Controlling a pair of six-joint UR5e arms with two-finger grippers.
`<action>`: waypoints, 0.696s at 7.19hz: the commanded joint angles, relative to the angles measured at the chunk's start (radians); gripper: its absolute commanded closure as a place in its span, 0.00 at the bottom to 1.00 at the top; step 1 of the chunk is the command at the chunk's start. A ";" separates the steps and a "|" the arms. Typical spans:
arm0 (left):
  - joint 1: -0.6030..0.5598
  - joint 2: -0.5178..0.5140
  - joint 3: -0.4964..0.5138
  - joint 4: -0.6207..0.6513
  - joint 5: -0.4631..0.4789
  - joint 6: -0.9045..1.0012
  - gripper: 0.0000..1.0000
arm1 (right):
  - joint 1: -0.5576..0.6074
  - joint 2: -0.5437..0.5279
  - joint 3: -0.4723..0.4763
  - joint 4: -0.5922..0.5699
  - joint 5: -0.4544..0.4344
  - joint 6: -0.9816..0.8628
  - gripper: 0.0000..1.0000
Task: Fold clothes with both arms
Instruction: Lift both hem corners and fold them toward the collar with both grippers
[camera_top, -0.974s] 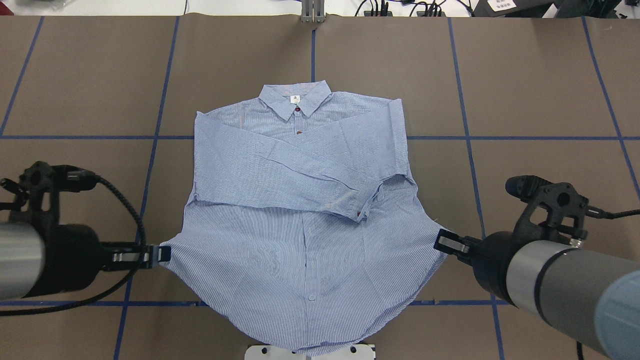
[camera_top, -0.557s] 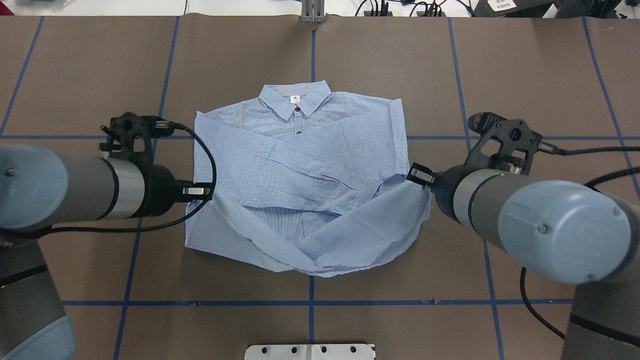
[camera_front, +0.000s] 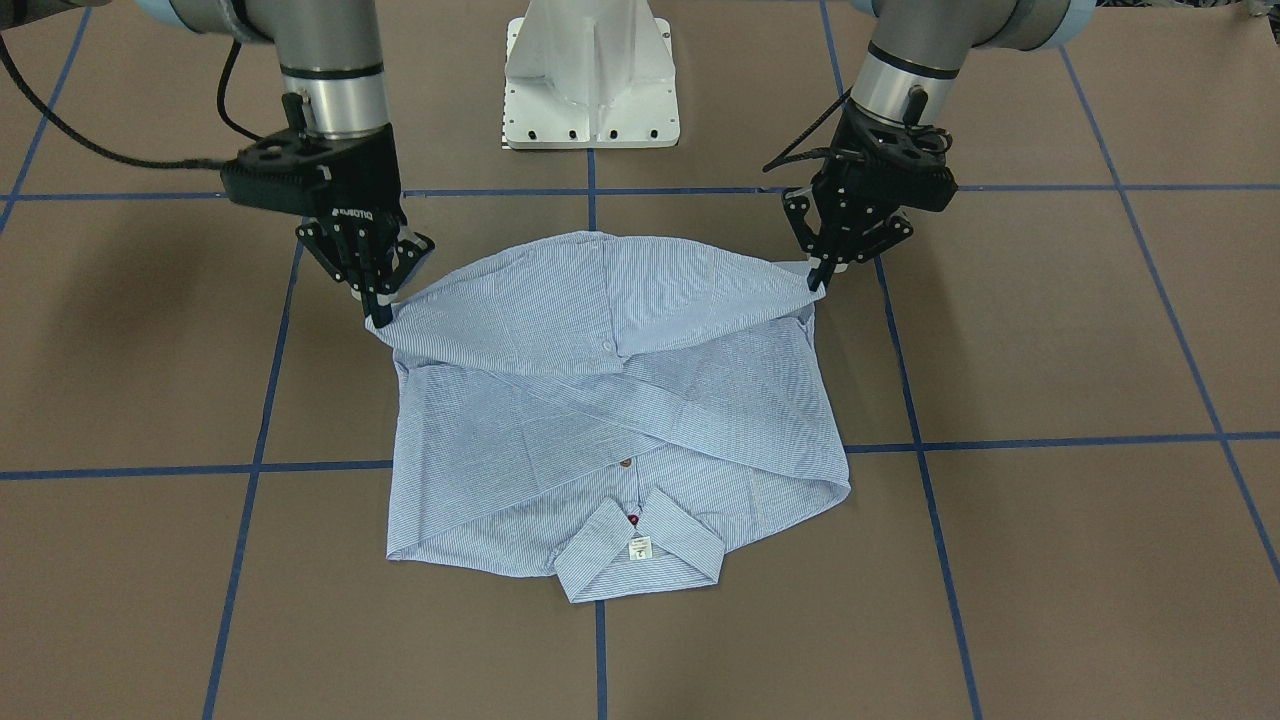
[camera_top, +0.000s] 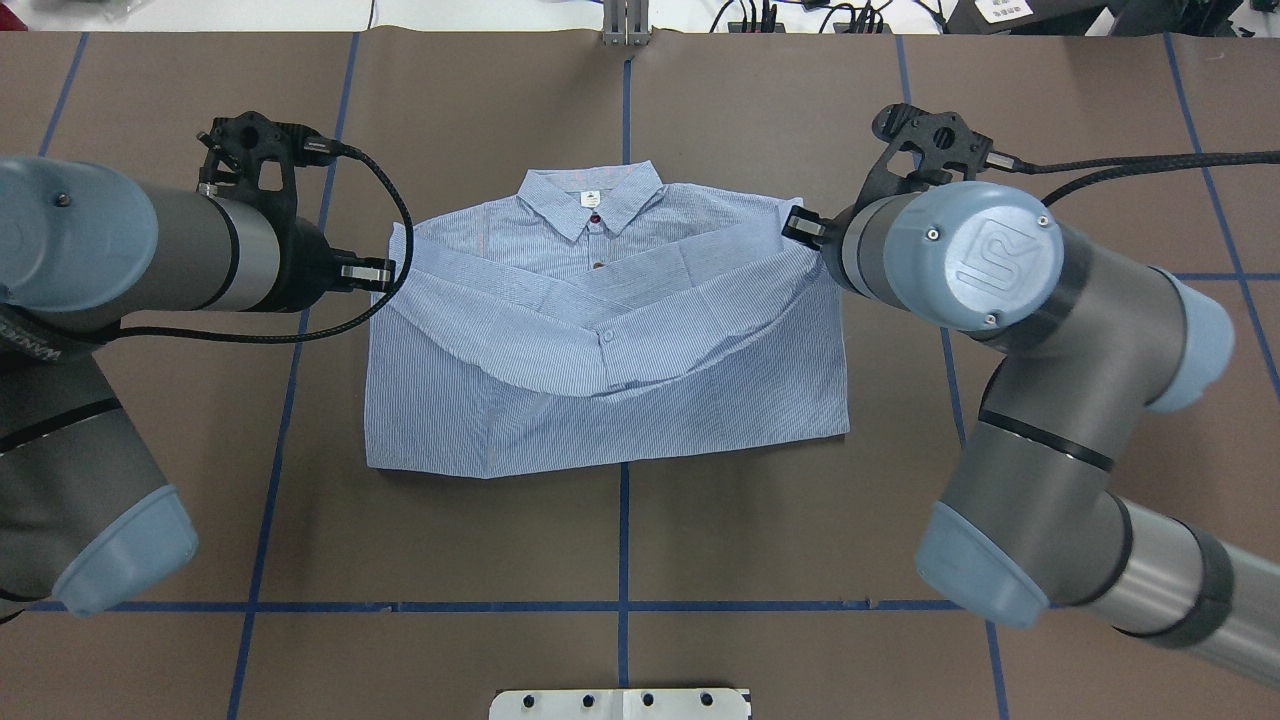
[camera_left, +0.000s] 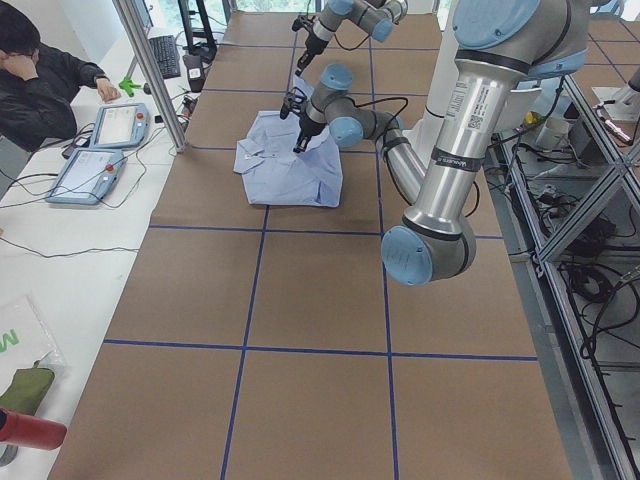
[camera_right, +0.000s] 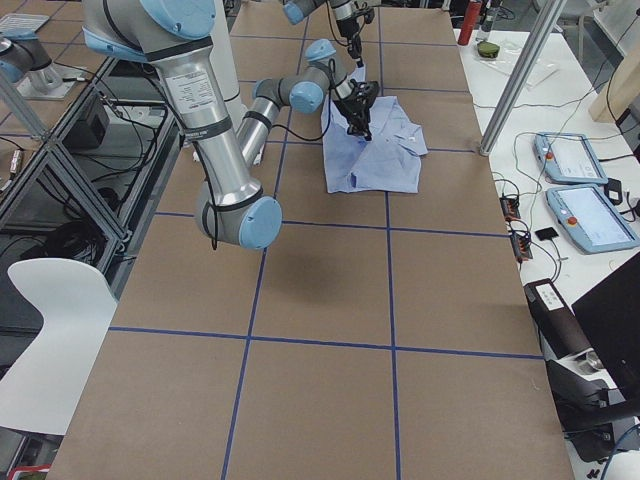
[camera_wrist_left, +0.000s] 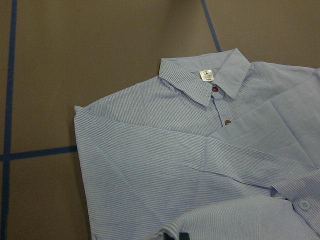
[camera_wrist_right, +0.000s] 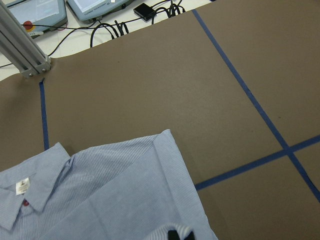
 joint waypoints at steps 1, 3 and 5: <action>-0.026 -0.033 0.132 -0.059 0.003 0.019 1.00 | 0.031 0.128 -0.264 0.120 0.009 -0.026 1.00; -0.036 -0.089 0.353 -0.234 0.005 0.019 1.00 | 0.044 0.135 -0.352 0.219 0.028 -0.072 1.00; -0.040 -0.113 0.507 -0.367 0.006 0.021 1.00 | 0.068 0.132 -0.461 0.345 0.048 -0.118 1.00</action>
